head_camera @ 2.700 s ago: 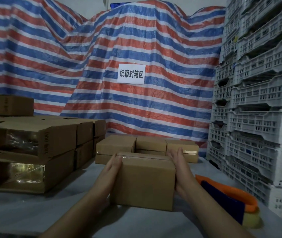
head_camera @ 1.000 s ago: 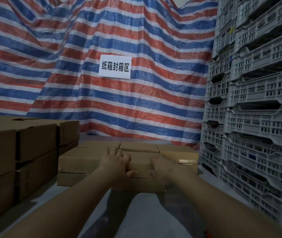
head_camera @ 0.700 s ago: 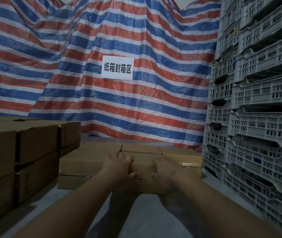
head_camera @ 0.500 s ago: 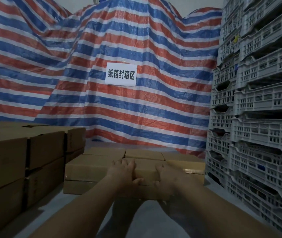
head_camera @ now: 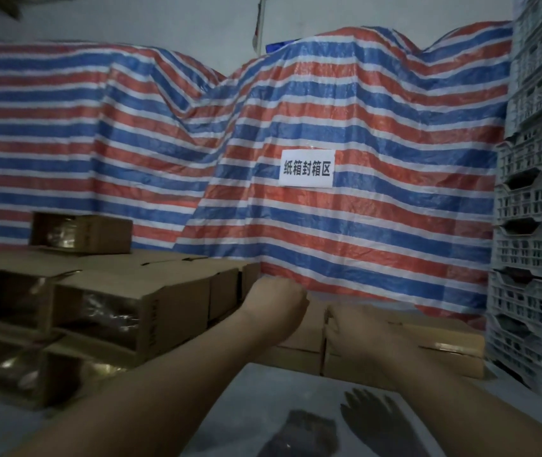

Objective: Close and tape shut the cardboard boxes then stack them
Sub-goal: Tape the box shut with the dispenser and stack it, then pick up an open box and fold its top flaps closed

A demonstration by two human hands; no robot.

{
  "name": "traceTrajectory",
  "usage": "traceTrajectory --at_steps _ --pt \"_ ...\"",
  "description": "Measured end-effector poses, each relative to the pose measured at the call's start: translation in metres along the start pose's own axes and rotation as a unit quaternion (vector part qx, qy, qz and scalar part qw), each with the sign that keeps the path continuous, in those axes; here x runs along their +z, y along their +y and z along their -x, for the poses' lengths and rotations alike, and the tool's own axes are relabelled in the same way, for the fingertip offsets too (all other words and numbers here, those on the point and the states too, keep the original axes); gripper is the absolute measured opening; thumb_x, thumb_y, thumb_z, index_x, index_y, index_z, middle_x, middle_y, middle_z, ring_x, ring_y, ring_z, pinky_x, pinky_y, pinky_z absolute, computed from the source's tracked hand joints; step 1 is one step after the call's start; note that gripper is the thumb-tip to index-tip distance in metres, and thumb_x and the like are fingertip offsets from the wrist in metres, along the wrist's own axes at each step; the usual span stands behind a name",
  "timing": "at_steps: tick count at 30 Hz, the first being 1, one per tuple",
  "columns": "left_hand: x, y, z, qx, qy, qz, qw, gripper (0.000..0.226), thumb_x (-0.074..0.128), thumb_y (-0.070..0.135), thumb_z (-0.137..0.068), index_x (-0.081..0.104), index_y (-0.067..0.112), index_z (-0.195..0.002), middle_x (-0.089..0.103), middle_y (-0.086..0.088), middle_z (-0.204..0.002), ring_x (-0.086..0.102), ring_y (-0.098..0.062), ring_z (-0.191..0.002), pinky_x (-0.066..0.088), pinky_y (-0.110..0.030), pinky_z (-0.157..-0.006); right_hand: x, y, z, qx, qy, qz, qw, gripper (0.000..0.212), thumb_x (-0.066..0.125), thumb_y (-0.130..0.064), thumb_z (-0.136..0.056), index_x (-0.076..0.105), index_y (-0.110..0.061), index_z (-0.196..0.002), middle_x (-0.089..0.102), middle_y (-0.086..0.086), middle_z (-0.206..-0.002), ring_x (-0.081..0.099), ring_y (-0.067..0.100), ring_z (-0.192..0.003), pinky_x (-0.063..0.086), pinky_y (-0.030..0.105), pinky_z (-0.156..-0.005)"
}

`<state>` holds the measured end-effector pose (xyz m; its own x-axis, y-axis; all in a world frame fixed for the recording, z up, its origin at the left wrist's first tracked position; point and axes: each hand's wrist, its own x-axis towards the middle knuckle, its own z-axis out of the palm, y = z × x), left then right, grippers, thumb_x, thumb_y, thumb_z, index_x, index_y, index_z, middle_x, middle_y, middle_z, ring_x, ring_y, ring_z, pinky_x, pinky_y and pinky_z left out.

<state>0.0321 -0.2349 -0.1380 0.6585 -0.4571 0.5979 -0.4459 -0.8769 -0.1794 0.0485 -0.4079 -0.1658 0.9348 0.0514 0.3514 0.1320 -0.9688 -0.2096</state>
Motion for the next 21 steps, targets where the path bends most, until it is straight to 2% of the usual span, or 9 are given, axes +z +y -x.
traceTrajectory --at_steps 1,3,5,8,11,13,15,18,21 --pt "-0.013 -0.006 0.007 -0.017 -0.003 0.023 1.000 0.020 0.046 0.027 -0.103 0.061 0.019 -0.113 0.061 0.004 -0.099 0.058 -0.010 -0.087 0.049 -0.025 -0.081 0.003 -0.015 0.001 -0.015 0.020 -0.003 1.000 0.017 0.054 -0.027 -0.100 0.055 -0.030 -0.083 0.062 -0.003 -0.089 0.062 0.013 -0.084 0.057 0.030 -0.077" --pt "-0.039 -0.020 0.024 -0.034 0.018 0.016 0.999 0.023 0.043 0.032 -0.104 0.061 0.019 -0.109 0.059 0.001 -0.093 0.060 -0.014 -0.086 0.049 -0.028 -0.077 0.005 -0.046 0.002 -0.055 0.052 -0.020 0.997 0.019 0.054 -0.028 -0.100 0.054 -0.029 -0.082 0.060 -0.005 -0.081 0.059 0.010 -0.073 0.048 0.021 -0.062" --pt "-0.060 -0.036 0.041 -0.037 0.047 -0.014 0.998 0.035 0.037 0.035 -0.104 0.063 0.014 -0.096 0.055 -0.001 -0.079 0.059 -0.021 -0.081 0.045 -0.035 -0.072 0.003 -0.078 0.003 -0.103 0.078 -0.058 0.990 0.019 0.052 -0.029 -0.101 0.056 -0.027 -0.083 0.060 -0.006 -0.078 0.058 0.009 -0.070 0.043 0.018 -0.058" --pt "-0.081 -0.076 0.060 -0.073 0.037 0.007 0.997 0.016 0.049 0.033 -0.100 0.052 0.027 -0.085 0.052 0.007 -0.079 0.055 -0.011 -0.078 0.046 -0.028 -0.072 -0.004 -0.124 0.000 -0.112 0.140 -0.132 0.975 0.029 0.051 -0.030 -0.102 0.060 -0.023 -0.075 0.060 -0.004 -0.070 0.058 0.008 -0.064 0.038 0.018 -0.053" --pt "-0.088 -0.129 0.072 -0.107 0.097 0.005 0.989 0.008 0.052 0.027 -0.100 0.047 0.028 -0.094 0.053 0.008 -0.090 0.053 -0.008 -0.075 0.046 -0.026 -0.067 -0.011 -0.167 -0.011 -0.104 0.164 -0.167 0.967 0.041 0.051 -0.027 -0.100 0.050 -0.018 -0.060 0.047 -0.003 -0.056 0.048 0.012 -0.052 0.034 0.025 -0.051" --pt "-0.089 -0.170 0.078 -0.142 0.107 -0.060 0.982 0.011 0.049 0.029 -0.101 0.048 0.026 -0.091 0.048 0.009 -0.079 0.049 -0.008 -0.067 0.042 -0.026 -0.061 -0.017 -0.195 -0.023 -0.110 0.160 -0.180 0.964 0.043 0.050 -0.025 -0.098 0.043 -0.018 -0.056 0.040 -0.003 -0.053 0.041 0.013 -0.049 0.030 0.026 -0.049" --pt "-0.090 -0.209 0.081 -0.179 0.084 -0.121 0.973 0.014 0.046 0.032 -0.101 0.056 0.024 -0.096 0.050 0.006 -0.077 0.054 -0.010 -0.068 0.050 -0.028 -0.064 -0.021 -0.223 -0.040 -0.125 0.150 -0.179 0.964 0.044 0.049 -0.025 -0.099 0.041 -0.018 -0.056 0.038 -0.002 -0.054 0.038 0.013 -0.049 0.027 0.026 -0.049" --pt "-0.094 -0.265 0.081 -0.242 0.040 -0.125 0.961 0.022 0.040 0.035 -0.104 0.059 0.028 -0.113 0.057 -0.001 -0.083 0.061 -0.015 -0.073 0.057 -0.032 -0.070 -0.023 -0.265 -0.076 -0.159 0.134 -0.150 0.967 0.044 0.047 -0.024 -0.100 0.039 -0.016 -0.058 0.038 -0.001 -0.054 0.036 0.015 -0.049 0.026 0.027 -0.049" --pt "-0.089 -0.321 0.073 -0.295 0.020 -0.134 0.946 0.034 0.033 0.040 -0.103 0.057 0.030 -0.125 0.055 -0.003 -0.076 0.057 -0.014 -0.064 0.046 -0.026 -0.053 -0.018 -0.307 -0.125 -0.191 0.105 -0.146 0.965 0.043 0.047 -0.027 -0.100 0.036 -0.015 -0.060 0.035 0.000 -0.055 0.032 0.018 -0.050 0.028 0.029 -0.051"
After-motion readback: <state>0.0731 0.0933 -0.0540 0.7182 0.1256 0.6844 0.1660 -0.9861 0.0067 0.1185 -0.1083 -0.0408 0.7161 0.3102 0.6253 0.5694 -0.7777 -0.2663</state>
